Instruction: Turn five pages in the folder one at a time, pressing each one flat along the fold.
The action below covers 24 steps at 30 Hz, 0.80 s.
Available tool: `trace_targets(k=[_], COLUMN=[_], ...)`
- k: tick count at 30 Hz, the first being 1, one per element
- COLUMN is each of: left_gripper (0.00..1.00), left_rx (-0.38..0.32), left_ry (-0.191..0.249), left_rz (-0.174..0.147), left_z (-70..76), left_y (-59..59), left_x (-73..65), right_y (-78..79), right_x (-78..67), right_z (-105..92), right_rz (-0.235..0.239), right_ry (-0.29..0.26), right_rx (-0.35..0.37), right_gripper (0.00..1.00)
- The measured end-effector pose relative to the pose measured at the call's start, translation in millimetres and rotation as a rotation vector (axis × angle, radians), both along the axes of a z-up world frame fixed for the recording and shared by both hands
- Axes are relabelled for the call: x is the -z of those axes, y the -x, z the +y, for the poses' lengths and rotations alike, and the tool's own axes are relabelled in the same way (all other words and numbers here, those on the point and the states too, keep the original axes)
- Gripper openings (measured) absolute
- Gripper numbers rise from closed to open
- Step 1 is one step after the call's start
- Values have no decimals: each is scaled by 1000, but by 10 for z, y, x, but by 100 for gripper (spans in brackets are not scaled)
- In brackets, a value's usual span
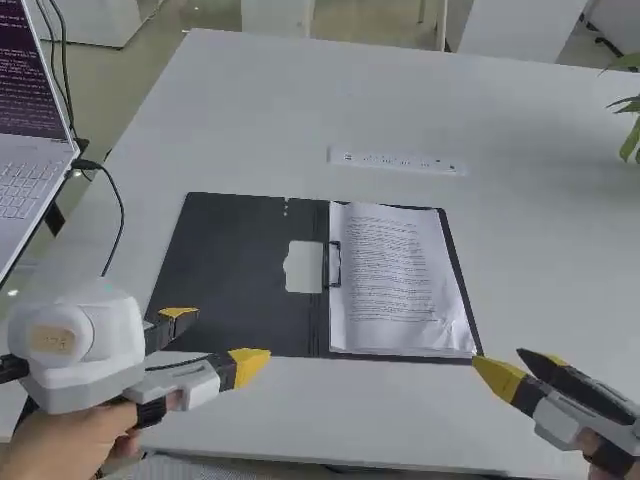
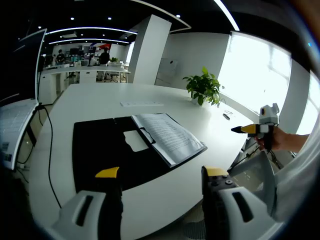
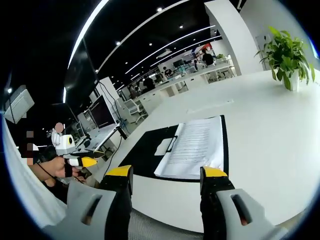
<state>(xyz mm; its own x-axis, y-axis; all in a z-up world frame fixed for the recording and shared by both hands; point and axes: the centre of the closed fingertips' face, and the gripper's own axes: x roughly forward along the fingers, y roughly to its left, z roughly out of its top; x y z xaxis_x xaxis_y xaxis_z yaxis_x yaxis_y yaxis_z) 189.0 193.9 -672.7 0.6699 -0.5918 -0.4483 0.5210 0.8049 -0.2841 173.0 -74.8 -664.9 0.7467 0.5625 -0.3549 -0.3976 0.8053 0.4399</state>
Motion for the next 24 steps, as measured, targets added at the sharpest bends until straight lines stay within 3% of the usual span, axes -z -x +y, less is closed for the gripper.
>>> trace_targets(k=[13,24], left_gripper=[64,64], left_rx=[4,9], left_ry=[-2,-4], left_rz=[-2,0], left_z=[-3,-24], left_y=[-25,-15], left_x=[-7,4], right_y=[-52,-19], right_x=[-62,-20], right_z=[-28,-17], right_rz=[-6,1], right_ry=[5,9], right_rx=[4,0], right_gripper=[53,52])
